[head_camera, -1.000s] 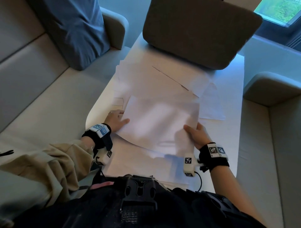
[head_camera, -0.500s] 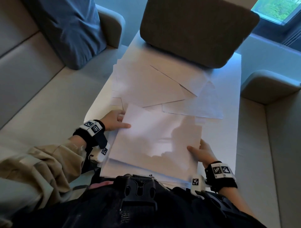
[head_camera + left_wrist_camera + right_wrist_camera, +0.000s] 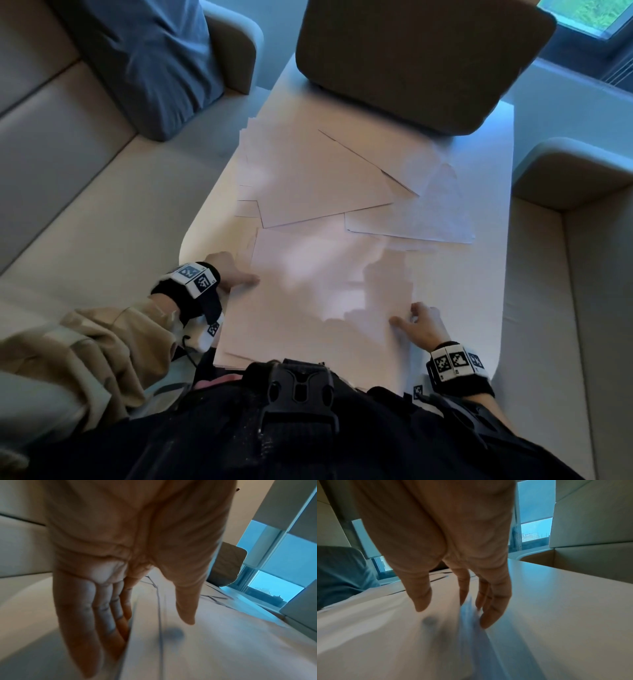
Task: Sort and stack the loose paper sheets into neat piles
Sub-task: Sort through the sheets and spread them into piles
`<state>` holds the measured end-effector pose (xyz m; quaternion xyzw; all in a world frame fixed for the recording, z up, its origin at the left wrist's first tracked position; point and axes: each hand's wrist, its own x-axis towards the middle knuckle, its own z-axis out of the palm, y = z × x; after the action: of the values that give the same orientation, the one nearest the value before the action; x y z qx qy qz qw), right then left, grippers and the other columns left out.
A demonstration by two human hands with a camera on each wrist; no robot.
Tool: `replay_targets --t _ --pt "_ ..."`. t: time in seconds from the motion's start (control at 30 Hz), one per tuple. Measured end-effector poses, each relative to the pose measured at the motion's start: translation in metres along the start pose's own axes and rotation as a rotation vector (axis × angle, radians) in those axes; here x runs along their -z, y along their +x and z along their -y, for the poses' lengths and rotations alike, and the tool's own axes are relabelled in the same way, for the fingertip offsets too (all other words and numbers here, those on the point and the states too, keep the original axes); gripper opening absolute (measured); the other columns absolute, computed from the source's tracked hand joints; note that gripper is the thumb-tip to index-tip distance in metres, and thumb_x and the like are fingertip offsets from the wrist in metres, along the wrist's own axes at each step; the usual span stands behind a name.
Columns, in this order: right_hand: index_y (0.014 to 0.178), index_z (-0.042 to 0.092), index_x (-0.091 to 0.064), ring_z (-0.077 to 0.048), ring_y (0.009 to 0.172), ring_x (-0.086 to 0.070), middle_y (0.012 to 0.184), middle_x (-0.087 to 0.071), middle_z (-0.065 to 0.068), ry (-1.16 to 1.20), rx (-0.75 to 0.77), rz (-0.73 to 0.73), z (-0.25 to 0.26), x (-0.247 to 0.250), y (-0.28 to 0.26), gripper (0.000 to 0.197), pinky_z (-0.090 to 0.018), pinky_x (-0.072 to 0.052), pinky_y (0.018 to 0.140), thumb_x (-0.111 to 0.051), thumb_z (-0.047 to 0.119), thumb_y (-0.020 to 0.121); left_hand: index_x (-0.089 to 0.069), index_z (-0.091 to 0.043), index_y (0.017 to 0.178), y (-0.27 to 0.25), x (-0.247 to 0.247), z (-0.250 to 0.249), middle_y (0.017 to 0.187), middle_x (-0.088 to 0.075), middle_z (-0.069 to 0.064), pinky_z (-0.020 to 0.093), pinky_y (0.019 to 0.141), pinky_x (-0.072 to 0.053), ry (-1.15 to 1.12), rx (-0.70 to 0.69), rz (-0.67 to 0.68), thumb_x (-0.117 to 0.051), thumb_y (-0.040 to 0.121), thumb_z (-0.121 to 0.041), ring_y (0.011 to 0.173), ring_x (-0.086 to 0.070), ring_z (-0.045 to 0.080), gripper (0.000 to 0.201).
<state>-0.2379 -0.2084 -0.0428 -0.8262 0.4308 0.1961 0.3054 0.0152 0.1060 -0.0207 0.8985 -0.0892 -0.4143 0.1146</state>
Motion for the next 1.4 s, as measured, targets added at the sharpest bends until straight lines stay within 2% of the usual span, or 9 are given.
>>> replay_targets --t 0.13,0.3,0.47,0.6,0.83,0.97,1.03,1.17,1.4 --pt "0.134 0.000 -0.035 -0.035 0.113 -0.052 0.130 -0.045 -0.020 0.156 -0.097 -0.049 0.009 -0.004 0.010 0.089 -0.045 -0.047 0.097 -0.080 0.043 0.070 -0.055 -0.007 0.074 -0.007 -0.002 -0.013 0.076 -0.063 0.008 0.025 0.056 -0.042 0.083 -0.004 0.043 -0.073 0.070 -0.056 0.070 -0.059 0.025 0.052" --pt "0.120 -0.002 -0.050 -0.032 0.110 -0.056 0.121 -0.057 -0.018 0.184 -0.221 -0.075 0.013 -0.005 0.021 0.083 -0.037 -0.049 0.092 -0.088 0.037 0.057 -0.049 -0.007 0.060 -0.011 -0.004 -0.018 0.052 -0.052 0.007 0.023 0.045 -0.035 0.042 0.040 0.117 -0.082 0.067 -0.040 0.045 -0.047 0.021 0.048" --pt "0.102 0.012 -0.053 -0.029 0.096 -0.051 0.105 -0.054 -0.012 0.242 -0.303 -0.076 0.008 0.005 0.024 0.075 -0.033 -0.050 0.074 -0.091 0.040 0.043 -0.048 -0.007 0.063 -0.014 -0.012 -0.029 0.059 -0.052 0.007 0.024 0.049 -0.037 0.070 0.047 0.094 -0.083 0.068 -0.037 0.054 -0.048 0.023 0.045" --pt "0.100 0.000 -0.059 -0.030 0.083 -0.068 0.096 -0.068 -0.016 0.448 -0.272 -0.072 -0.029 0.005 0.054 0.096 -0.045 -0.059 0.071 -0.091 0.034 0.016 -0.052 -0.004 0.076 -0.014 -0.018 -0.047 0.074 -0.059 0.010 0.027 0.059 -0.047 0.027 -0.025 0.098 -0.083 0.069 -0.032 0.067 -0.056 0.026 0.042" --pt "0.093 -0.001 -0.057 -0.031 0.086 -0.063 0.092 -0.063 -0.018 0.526 -0.312 -0.189 -0.033 0.049 0.033 0.042 -0.034 -0.051 0.071 -0.084 0.002 0.062 -0.053 -0.005 0.112 -0.010 -0.041 -0.082 0.110 -0.059 0.012 0.032 0.077 -0.050 0.035 -0.224 0.131 -0.080 0.072 -0.027 0.100 -0.057 0.029 0.053" --pt "0.111 -0.008 -0.053 -0.032 0.102 -0.059 0.111 -0.060 -0.021 0.278 -0.329 -0.183 -0.036 0.062 0.048 0.059 -0.035 -0.049 0.080 -0.083 0.021 0.069 -0.051 -0.006 0.122 -0.002 -0.049 -0.101 0.121 -0.055 0.013 0.031 0.083 -0.046 0.116 -0.211 0.032 -0.076 0.075 -0.037 0.108 -0.054 0.028 0.062" --pt "0.128 -0.006 -0.039 -0.039 0.121 -0.045 0.131 -0.043 -0.027 0.149 -0.320 -0.247 -0.029 0.067 0.051 0.075 -0.042 -0.043 0.096 -0.079 0.026 0.073 -0.038 0.000 0.132 0.001 -0.050 -0.110 0.132 -0.043 0.018 0.034 0.096 -0.041 0.145 -0.173 -0.096 -0.074 0.075 -0.040 0.123 -0.042 0.032 0.079" --pt "0.139 0.003 -0.033 -0.036 0.129 -0.038 0.139 -0.035 -0.022 0.138 -0.108 -0.381 -0.011 0.085 0.069 0.072 -0.041 -0.034 0.106 -0.072 0.022 0.081 -0.025 -0.008 0.137 0.006 -0.050 -0.129 0.143 -0.024 0.016 0.045 0.101 -0.037 0.088 -0.246 -0.317 -0.076 0.070 -0.031 0.131 -0.030 0.036 0.088" --pt "0.138 0.004 -0.039 -0.030 0.130 -0.041 0.140 -0.044 -0.018 0.059 0.026 -0.289 0.007 0.118 0.127 0.064 -0.030 -0.030 0.107 -0.067 0.024 0.084 -0.029 -0.020 0.144 0.012 -0.072 -0.146 0.155 -0.016 0.002 0.043 0.113 -0.025 0.208 -0.407 -0.195 -0.077 0.069 -0.035 0.142 -0.015 0.024 0.091"
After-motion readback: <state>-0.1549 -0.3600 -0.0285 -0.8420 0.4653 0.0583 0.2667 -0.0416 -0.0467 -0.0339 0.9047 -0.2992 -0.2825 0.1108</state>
